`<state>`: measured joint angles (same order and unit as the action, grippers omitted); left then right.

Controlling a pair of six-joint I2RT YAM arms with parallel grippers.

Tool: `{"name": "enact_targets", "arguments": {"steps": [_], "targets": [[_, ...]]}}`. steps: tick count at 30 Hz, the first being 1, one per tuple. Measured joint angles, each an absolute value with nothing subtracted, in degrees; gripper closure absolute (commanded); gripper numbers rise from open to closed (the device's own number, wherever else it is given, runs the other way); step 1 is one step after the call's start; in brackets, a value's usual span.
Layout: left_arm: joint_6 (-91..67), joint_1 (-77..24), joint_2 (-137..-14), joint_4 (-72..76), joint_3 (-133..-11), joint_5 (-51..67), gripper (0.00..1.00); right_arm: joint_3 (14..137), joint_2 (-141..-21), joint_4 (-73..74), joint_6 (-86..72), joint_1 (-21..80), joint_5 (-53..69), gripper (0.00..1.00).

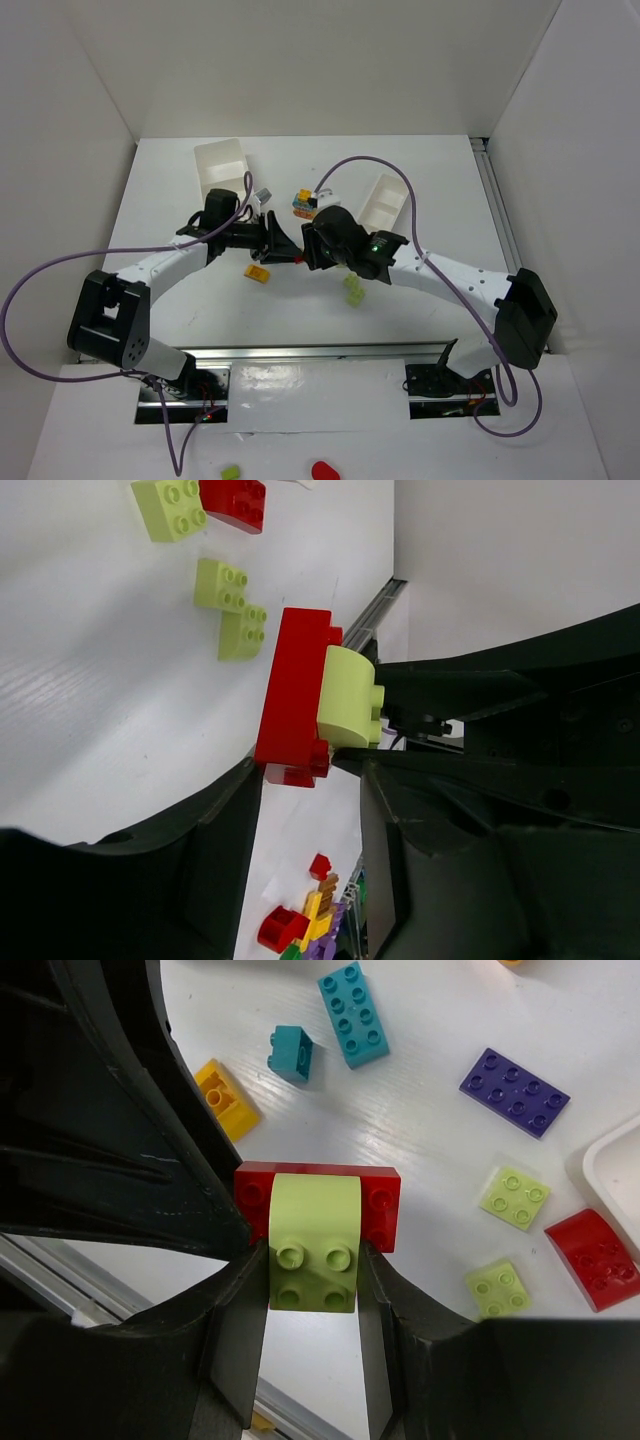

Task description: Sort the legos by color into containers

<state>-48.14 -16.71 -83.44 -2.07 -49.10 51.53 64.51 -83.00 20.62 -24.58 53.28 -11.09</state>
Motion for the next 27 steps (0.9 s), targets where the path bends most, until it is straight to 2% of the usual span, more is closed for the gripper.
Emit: {"name": "enact_targets", "arguments": {"steps": [3, 6, 8, 10, 11, 21, 25, 26, 27], "targets": [[-48.0, -16.7, -83.4, -2.1, -49.1, 51.5, 0.48, 64.5, -83.0, 20.6, -24.1, 53.1, -10.2, 0.76], [-47.6, -16.7, -83.4, -2.2, -49.1, 51.4, 0.53, 64.6, -83.0, 20.6, -23.9, 52.9, -9.6, 0.76], [-46.8, -16.7, -83.4, -2.7, -49.1, 51.2, 0.53, 64.6, -83.0, 20.6, -23.9, 52.8, -9.2, 0.76], [-45.8, -16.7, -83.4, -3.4, -49.1, 51.3, 0.48, 64.6, -83.0, 20.6, -23.7, 52.8, -8.6, 0.76], [-45.1, -16.7, -83.5, -3.7, -49.1, 51.3, 0.41, 64.6, -83.0, 20.7, -23.6, 52.8, -8.5, 0.76], [-43.4, -16.6, -84.5, -4.4, -49.3, 52.3, 0.34, 64.6, -83.0, 21.5, -23.0, 52.8, -7.7, 0.76], [-42.1, -16.5, -85.2, -4.4, -49.4, 52.9, 0.36, 64.6, -83.0, 21.8, -23.0, 52.8, -7.3, 0.77], [-41.9, -16.5, -85.4, -4.4, -49.5, 53.2, 0.39, 64.6, -83.0, 21.9, -23.0, 52.8, -7.1, 0.77], [-41.8, -16.5, -85.7, -4.3, -49.5, 53.5, 0.47, 64.6, -83.0, 22.0, -23.0, 52.7, -6.9, 0.77]]}}
